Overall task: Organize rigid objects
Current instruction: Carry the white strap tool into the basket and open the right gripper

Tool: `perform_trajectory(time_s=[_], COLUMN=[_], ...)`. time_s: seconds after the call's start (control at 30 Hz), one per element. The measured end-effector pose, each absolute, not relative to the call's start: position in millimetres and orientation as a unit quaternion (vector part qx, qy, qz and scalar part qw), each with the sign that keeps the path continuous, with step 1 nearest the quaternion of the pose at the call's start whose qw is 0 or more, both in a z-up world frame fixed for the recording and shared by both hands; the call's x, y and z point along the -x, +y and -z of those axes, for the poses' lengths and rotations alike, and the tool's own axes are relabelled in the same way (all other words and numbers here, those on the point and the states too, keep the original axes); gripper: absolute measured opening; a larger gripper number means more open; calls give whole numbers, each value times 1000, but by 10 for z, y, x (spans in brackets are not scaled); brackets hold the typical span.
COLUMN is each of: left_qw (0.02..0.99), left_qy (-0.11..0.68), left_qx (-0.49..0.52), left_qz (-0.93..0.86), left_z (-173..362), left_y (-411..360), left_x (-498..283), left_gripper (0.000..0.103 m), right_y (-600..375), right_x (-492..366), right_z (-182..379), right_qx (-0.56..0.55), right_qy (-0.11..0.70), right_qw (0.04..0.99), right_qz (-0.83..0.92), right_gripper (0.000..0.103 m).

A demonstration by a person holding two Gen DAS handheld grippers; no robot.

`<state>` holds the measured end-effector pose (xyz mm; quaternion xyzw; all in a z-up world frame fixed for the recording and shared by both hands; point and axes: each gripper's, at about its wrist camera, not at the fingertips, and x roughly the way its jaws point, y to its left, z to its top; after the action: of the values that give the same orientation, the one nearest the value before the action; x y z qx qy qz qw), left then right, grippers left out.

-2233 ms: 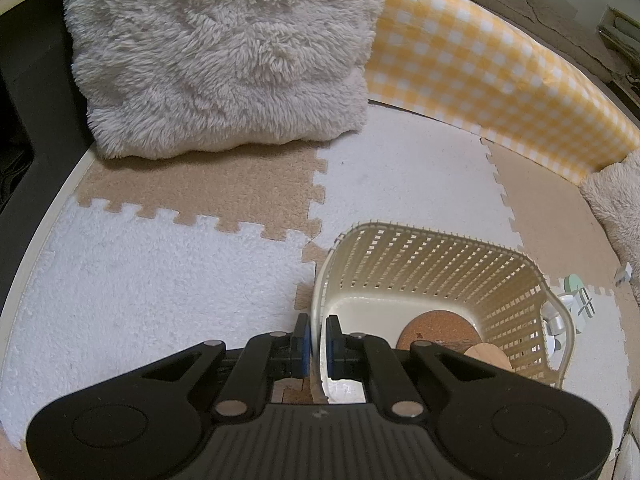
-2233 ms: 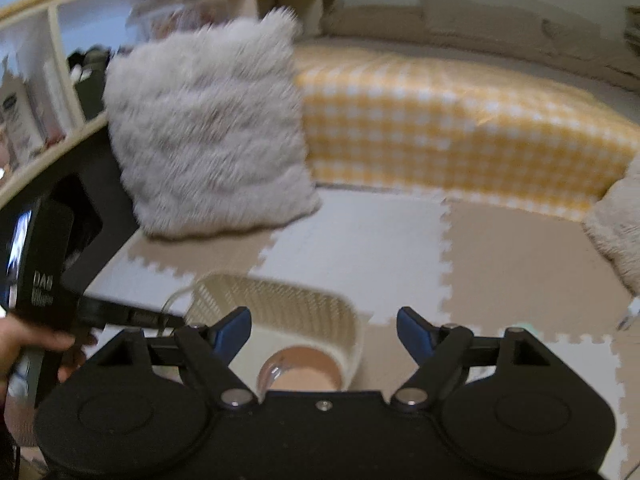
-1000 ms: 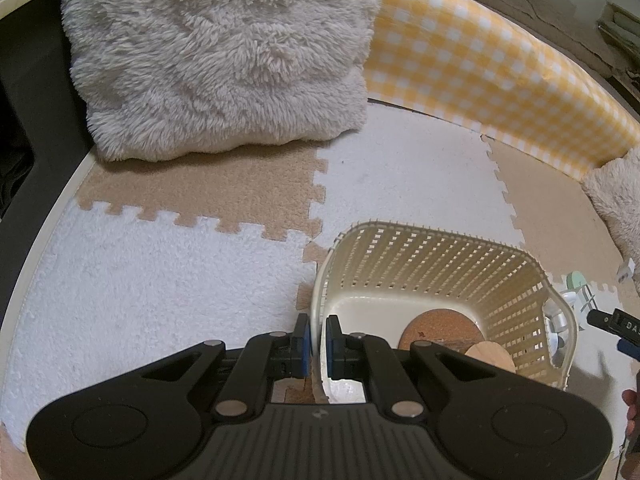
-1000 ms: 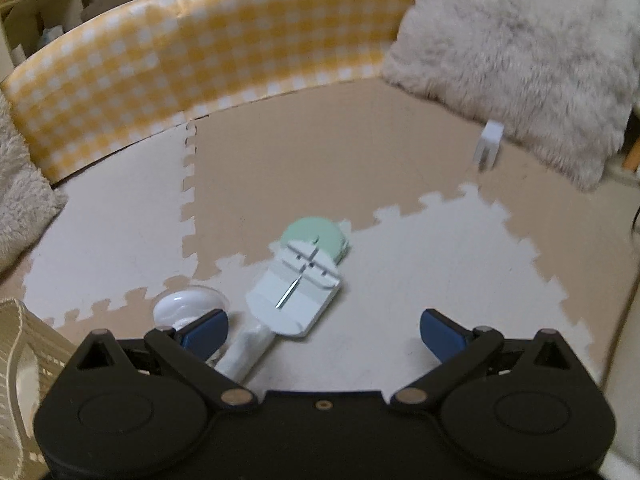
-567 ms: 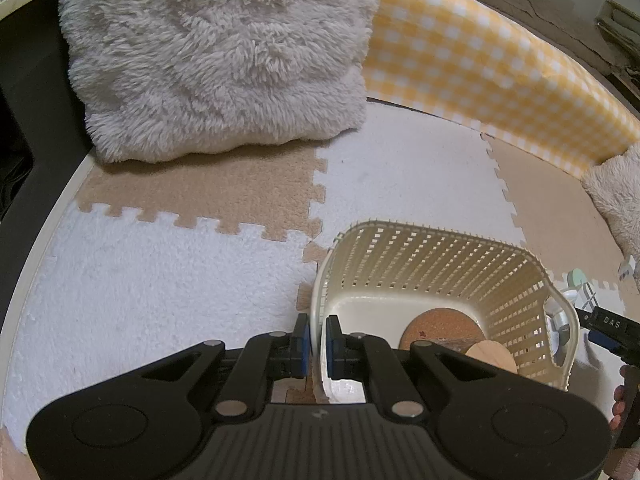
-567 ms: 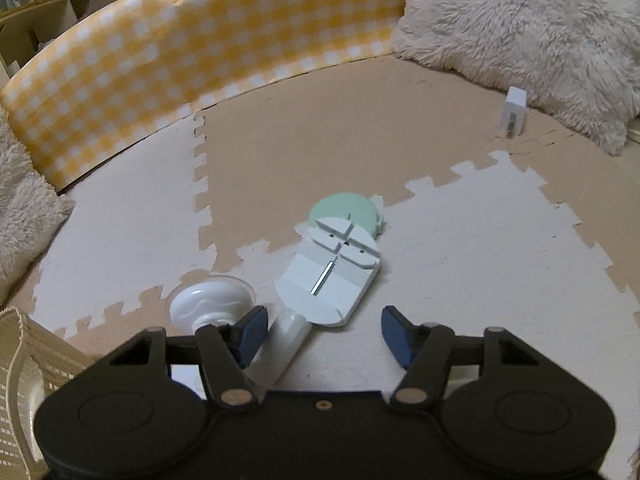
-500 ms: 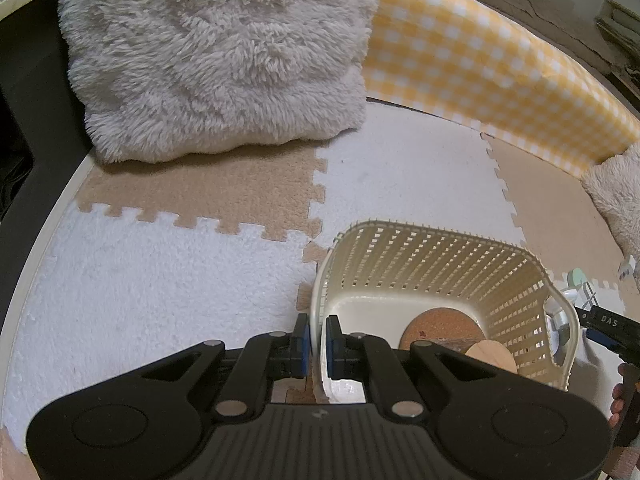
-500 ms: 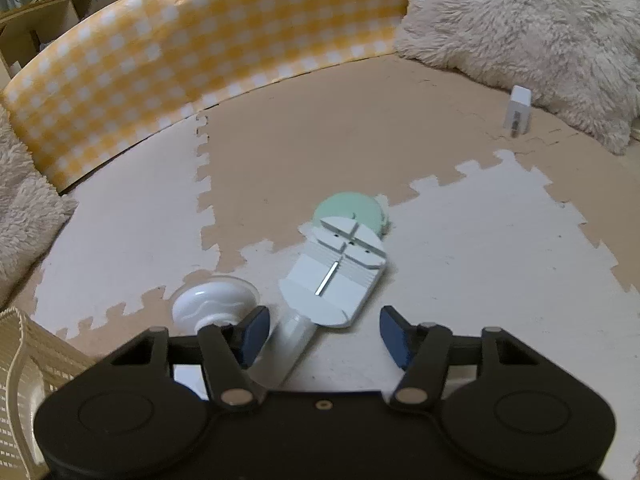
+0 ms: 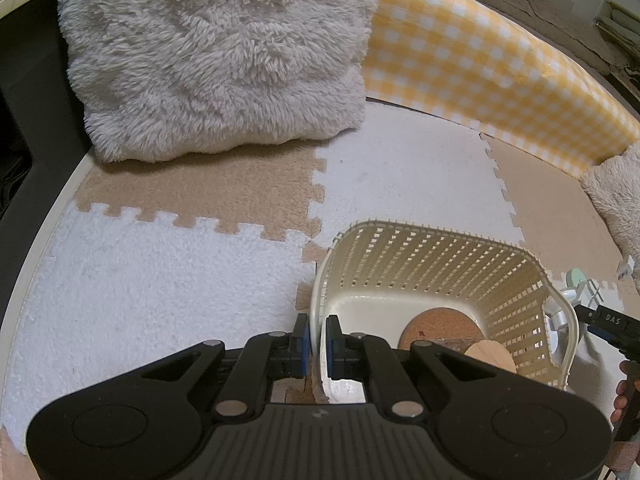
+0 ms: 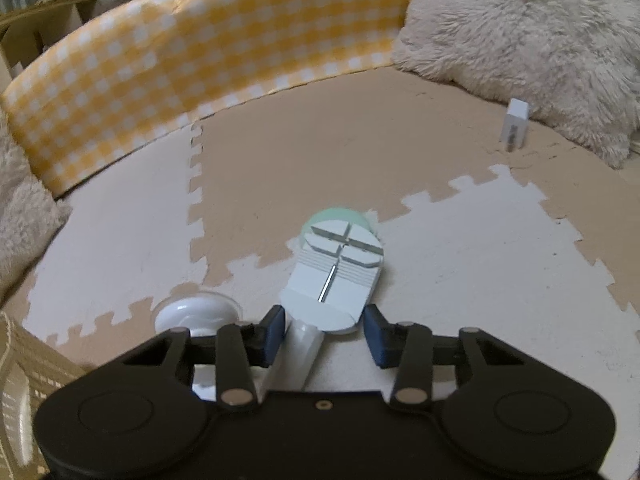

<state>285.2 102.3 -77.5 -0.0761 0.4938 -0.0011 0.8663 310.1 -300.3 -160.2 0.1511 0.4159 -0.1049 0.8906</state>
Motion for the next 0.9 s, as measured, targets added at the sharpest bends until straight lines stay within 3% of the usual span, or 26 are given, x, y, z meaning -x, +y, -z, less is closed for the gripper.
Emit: perform_trajectory(time_s=[0.4,0.9], left_qw=[866,866], left_qy=[494,494], left_qx=[77,77], left_qz=[1,1], left_z=[775,778], left_y=[1023,1023], left_x=[-2852,-2852], left_gripper=[7,7], right_y=[-2918,-2388], right_x=[-3002,-2721], right_z=[1229,587], right_qx=[-123,-154], right_qy=[360,304], right_qw=[920,939], right_qz=[97,-40], right_gripper=[44,44])
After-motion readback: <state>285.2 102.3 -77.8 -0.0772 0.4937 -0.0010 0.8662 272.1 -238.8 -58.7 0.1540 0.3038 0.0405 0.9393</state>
